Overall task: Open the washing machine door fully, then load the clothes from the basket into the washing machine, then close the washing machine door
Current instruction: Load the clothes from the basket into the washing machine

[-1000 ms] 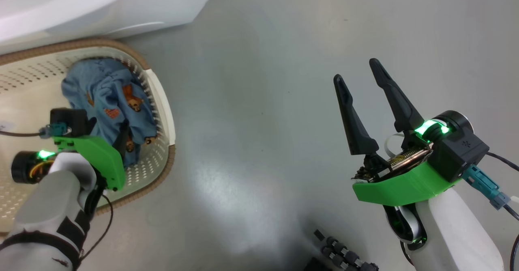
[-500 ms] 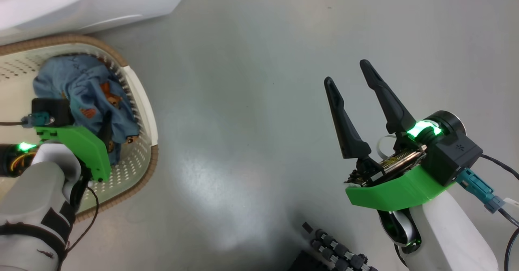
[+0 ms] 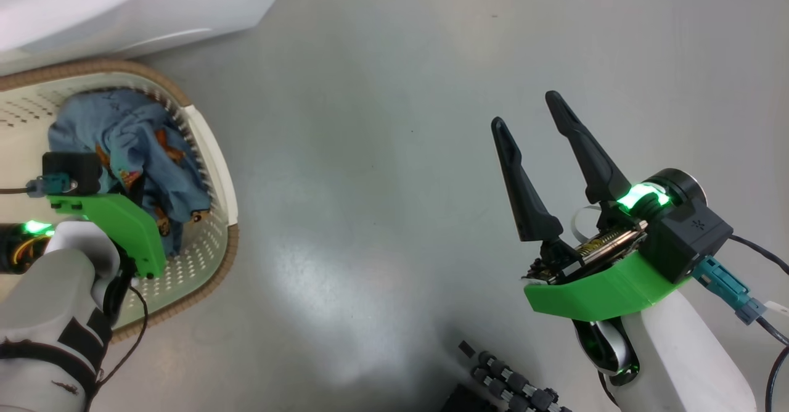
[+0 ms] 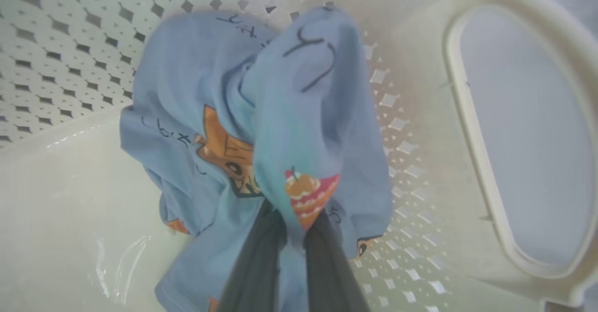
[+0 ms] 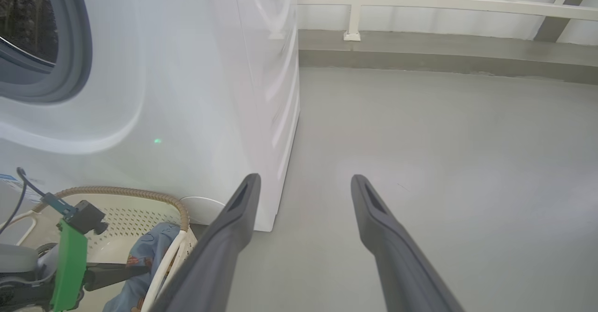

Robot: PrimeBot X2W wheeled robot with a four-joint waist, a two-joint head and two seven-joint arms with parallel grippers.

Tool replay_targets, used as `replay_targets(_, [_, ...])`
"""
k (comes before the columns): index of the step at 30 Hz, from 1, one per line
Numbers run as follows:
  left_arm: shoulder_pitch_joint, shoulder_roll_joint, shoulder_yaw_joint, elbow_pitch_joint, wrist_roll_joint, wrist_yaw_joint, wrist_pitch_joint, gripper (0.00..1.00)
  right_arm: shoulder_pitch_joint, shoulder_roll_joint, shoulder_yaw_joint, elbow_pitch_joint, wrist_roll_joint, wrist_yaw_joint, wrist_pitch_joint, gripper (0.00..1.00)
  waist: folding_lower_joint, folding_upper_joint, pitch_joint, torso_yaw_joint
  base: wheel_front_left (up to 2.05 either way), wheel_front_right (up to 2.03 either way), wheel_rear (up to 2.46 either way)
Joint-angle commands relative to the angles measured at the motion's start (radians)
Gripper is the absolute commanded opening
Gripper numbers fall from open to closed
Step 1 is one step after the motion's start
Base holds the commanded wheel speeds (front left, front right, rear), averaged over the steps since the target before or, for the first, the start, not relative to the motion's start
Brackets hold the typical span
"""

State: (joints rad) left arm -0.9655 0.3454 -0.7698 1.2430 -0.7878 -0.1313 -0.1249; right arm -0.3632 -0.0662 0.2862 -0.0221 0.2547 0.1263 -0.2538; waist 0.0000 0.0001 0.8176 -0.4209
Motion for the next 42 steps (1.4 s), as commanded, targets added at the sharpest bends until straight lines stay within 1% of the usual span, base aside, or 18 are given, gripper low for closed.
replay_targets(1, [0.003, 0.015, 0.011, -0.006, -0.016, 0.001, -0.014, 0.00, 0.019, -0.008, 0.011, -0.020, 0.001, 0.004, -0.008, 1.00, 0.0000, -0.0001, -0.008, 0.007, 0.00, 0.00, 0.00])
replay_targets(10, [0.025, -0.005, -0.005, -0.023, -0.064, 0.001, -0.067, 0.00, 0.023, -0.023, -0.005, -0.014, -0.003, 0.004, -0.008, 1.00, 0.0000, -0.0001, -0.064, 0.045, 0.00, 0.00, 0.00])
replay_targets(17, [0.075, -0.019, -0.014, -0.052, -0.107, 0.001, -0.119, 0.00, 0.033, -0.045, -0.019, -0.001, 0.001, 0.004, -0.008, 1.00, 0.0000, -0.0001, -0.145, 0.091, 0.00, 0.00, 0.00])
replay_targets(22, [0.116, -0.026, -0.011, -0.084, -0.121, 0.001, -0.135, 0.00, 0.052, -0.067, -0.030, 0.011, 0.004, 0.004, -0.008, 1.00, 0.0000, -0.0001, -0.216, 0.128, 0.00, 0.00, 0.00])
replay_targets(25, [0.134, -0.020, 0.032, -0.131, -0.111, 0.001, -0.136, 0.00, 0.067, -0.081, -0.040, 0.018, 0.006, 0.004, -0.008, 1.00, 0.0000, -0.0001, -0.257, 0.152, 0.00, 0.00, 0.00])
replay_targets(29, [0.184, -0.020, 0.113, -0.192, -0.067, 0.001, -0.137, 0.00, 0.089, -0.097, -0.051, 0.029, 0.009, 0.004, -0.008, 1.00, 0.0000, -0.0001, -0.313, 0.179, 0.00, 0.00, 0.00])
replay_targets(42, [0.375, -0.058, 0.421, -0.396, 0.161, 0.015, -0.137, 0.00, 0.161, -0.143, -0.080, 0.061, 0.023, 0.004, -0.008, 1.00, 0.0000, -0.0001, -0.471, 0.250, 0.00, 0.00, 0.00])
